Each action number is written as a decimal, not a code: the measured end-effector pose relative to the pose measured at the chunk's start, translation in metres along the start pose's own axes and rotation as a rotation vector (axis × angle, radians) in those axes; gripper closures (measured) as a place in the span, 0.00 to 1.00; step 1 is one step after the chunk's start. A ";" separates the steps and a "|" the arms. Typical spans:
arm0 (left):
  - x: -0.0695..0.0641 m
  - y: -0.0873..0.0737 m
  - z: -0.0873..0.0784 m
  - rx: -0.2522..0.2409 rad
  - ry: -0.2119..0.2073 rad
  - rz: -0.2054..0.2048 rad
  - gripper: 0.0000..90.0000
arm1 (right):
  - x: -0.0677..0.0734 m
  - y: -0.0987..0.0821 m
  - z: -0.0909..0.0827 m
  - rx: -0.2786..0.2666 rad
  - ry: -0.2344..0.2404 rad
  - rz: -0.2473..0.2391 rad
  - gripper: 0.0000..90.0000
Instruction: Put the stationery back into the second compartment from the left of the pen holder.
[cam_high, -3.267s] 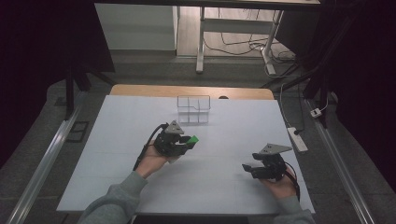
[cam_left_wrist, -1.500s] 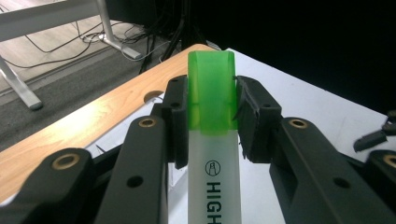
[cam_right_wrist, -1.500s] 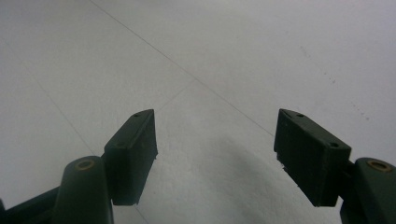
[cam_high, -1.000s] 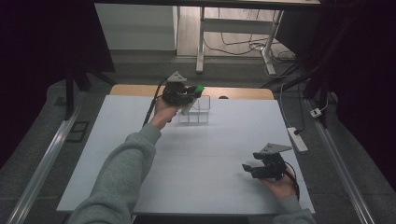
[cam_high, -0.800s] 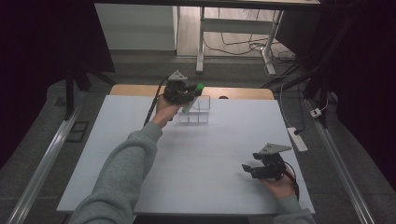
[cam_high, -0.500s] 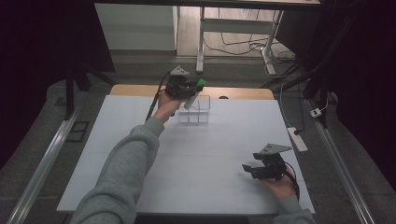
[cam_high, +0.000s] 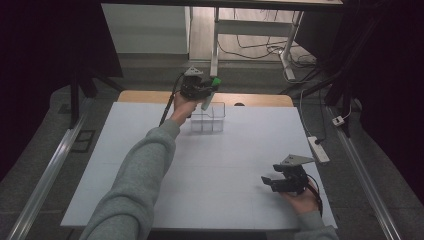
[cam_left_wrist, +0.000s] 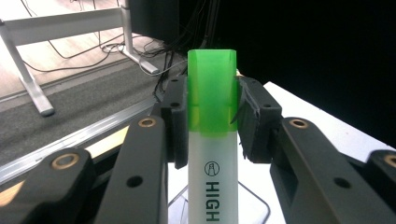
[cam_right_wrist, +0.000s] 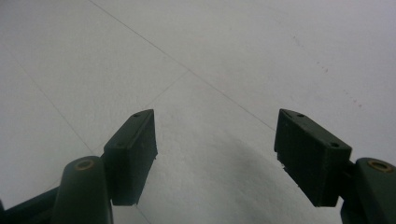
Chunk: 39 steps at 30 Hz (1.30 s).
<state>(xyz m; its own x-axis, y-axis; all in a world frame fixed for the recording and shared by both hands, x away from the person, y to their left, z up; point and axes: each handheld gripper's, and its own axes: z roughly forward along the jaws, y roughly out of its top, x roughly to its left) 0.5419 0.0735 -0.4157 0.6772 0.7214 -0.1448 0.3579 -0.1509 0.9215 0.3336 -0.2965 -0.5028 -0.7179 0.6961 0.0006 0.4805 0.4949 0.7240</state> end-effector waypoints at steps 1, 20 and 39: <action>0.001 -0.001 0.002 0.002 0.000 0.000 0.73 | 0.000 0.000 0.000 0.001 -0.001 -0.001 0.32; 0.006 -0.012 -0.002 0.098 -0.014 0.018 0.44 | -0.001 -0.002 0.001 0.010 0.005 0.000 0.32; -0.022 -0.073 -0.126 0.173 -0.042 0.076 0.34 | -0.001 0.000 -0.001 -0.008 0.019 -0.004 0.32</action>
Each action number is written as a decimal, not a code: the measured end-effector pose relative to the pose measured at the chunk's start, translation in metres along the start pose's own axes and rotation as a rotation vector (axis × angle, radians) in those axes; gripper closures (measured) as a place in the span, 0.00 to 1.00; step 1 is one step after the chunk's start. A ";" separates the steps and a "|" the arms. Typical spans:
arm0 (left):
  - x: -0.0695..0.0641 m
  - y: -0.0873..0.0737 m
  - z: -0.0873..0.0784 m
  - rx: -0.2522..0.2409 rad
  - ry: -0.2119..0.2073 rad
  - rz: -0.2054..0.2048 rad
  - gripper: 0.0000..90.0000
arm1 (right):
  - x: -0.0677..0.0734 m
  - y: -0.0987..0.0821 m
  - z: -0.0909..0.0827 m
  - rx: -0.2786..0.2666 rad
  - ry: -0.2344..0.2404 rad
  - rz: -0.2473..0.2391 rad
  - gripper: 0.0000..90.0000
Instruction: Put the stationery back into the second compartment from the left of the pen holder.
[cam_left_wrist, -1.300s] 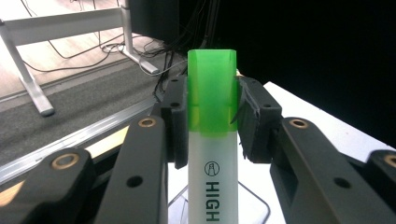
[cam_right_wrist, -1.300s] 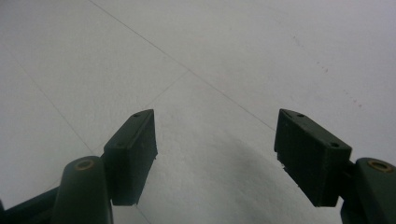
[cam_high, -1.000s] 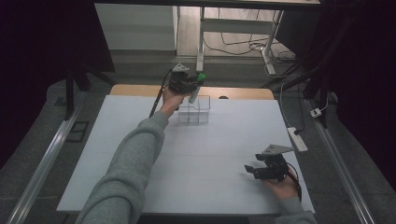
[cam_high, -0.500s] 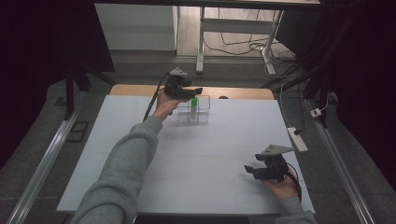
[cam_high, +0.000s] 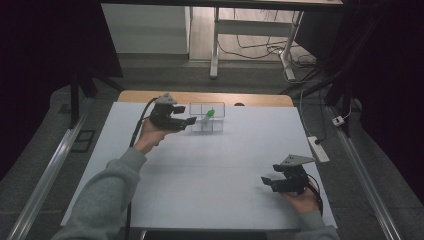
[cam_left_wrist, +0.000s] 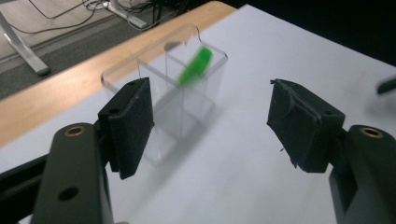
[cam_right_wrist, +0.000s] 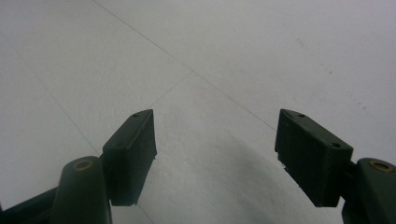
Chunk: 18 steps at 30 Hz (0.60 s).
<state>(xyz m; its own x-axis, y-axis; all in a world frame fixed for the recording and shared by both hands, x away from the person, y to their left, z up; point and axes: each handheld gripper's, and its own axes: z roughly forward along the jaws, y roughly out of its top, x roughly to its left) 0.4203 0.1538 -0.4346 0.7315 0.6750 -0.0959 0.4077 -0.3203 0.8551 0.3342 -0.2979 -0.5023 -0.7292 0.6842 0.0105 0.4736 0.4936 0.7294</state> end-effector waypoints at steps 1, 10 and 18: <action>-0.003 -0.007 -0.007 0.002 0.002 -0.002 0.35 | 0.000 0.000 -0.001 -0.002 0.001 0.001 0.32; -0.022 -0.074 -0.056 0.030 0.024 -0.034 0.35 | -0.003 0.002 -0.004 -0.018 0.002 0.005 0.31; -0.031 -0.111 -0.074 0.068 0.038 -0.060 0.34 | -0.004 0.006 -0.008 -0.040 0.003 0.003 0.31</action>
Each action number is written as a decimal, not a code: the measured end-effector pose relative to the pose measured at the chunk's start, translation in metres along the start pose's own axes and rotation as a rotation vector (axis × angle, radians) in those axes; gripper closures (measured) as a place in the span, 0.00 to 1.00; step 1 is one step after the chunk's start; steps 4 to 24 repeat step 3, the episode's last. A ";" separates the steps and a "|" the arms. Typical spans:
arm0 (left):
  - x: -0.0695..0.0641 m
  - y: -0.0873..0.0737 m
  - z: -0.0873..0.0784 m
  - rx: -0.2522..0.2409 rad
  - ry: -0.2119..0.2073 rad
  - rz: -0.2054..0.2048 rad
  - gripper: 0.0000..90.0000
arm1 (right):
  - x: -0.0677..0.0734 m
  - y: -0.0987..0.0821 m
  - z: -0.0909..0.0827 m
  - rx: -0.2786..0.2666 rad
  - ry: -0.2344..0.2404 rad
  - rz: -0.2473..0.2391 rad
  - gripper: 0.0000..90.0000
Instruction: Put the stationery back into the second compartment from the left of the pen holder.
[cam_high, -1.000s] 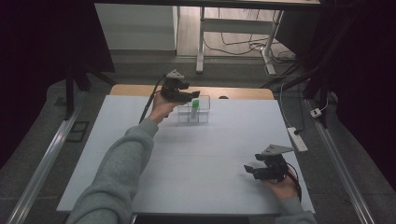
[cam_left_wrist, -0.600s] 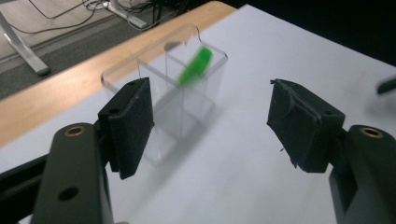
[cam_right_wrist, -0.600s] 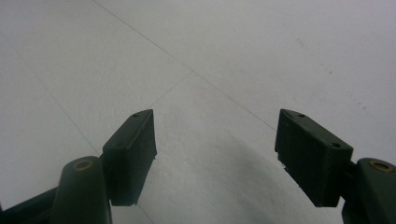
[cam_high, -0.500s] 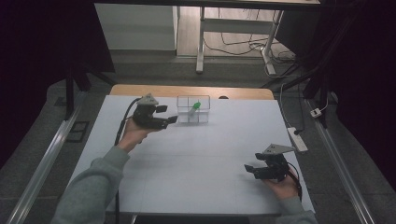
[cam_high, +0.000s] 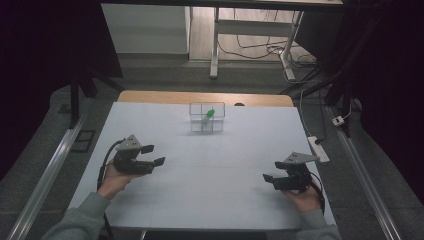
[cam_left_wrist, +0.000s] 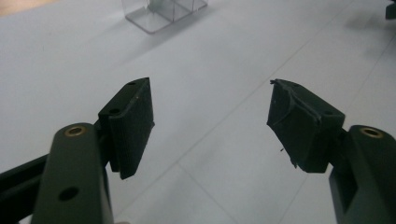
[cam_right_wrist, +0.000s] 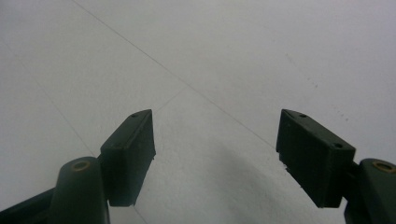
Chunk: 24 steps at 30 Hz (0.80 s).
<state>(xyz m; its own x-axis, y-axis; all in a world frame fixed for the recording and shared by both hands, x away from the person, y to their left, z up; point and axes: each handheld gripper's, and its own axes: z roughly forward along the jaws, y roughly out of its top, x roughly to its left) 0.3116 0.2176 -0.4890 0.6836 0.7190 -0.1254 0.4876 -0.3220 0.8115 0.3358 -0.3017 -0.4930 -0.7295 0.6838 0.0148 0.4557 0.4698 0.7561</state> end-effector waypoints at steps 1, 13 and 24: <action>0.000 -0.002 0.000 0.005 0.002 0.000 0.34 | 0.000 0.000 0.000 0.000 -0.001 -0.001 0.30; -0.001 -0.006 0.000 0.007 0.005 -0.003 0.34 | 0.000 0.001 0.000 0.001 -0.002 -0.005 0.30; -0.001 -0.006 0.000 0.007 0.005 -0.003 0.34 | 0.000 0.001 0.000 0.001 -0.002 -0.005 0.30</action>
